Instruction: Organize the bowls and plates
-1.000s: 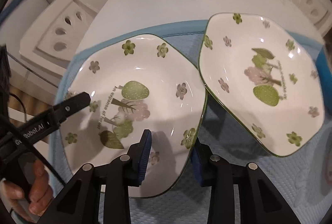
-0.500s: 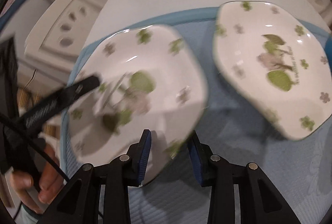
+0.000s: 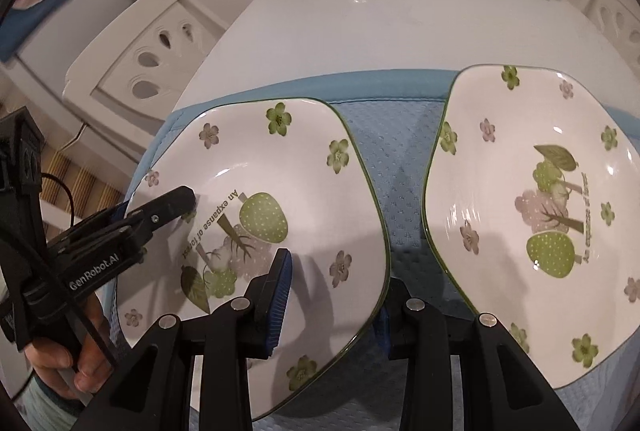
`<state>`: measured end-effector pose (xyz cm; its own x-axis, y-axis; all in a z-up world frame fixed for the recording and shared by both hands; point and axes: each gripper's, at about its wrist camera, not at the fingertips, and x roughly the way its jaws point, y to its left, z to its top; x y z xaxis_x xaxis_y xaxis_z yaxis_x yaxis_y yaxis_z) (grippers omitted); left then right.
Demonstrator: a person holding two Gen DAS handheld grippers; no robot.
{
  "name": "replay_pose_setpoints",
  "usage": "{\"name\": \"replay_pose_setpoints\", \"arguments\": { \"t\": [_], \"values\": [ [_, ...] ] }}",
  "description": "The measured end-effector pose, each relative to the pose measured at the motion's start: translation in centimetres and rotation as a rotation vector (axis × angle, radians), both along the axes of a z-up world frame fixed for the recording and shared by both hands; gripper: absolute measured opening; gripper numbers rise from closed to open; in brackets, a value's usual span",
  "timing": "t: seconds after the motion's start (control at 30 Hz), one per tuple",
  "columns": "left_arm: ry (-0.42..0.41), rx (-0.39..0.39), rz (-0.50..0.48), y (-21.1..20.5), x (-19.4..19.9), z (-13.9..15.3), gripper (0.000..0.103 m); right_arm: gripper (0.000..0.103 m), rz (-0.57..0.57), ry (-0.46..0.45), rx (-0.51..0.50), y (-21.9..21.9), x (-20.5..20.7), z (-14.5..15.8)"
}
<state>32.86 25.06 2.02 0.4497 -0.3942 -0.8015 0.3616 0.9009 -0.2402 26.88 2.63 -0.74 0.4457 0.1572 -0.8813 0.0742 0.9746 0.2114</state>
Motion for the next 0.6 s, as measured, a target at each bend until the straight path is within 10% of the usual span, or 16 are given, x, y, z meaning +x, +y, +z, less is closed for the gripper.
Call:
{"name": "replay_pose_setpoints", "arguments": {
  "t": [0.6],
  "values": [
    [-0.049, -0.108, 0.035, 4.9, -5.0, 3.5, 0.041, 0.033, 0.231, -0.099, -0.048, 4.1, -3.4, 3.8]
  ]
}}
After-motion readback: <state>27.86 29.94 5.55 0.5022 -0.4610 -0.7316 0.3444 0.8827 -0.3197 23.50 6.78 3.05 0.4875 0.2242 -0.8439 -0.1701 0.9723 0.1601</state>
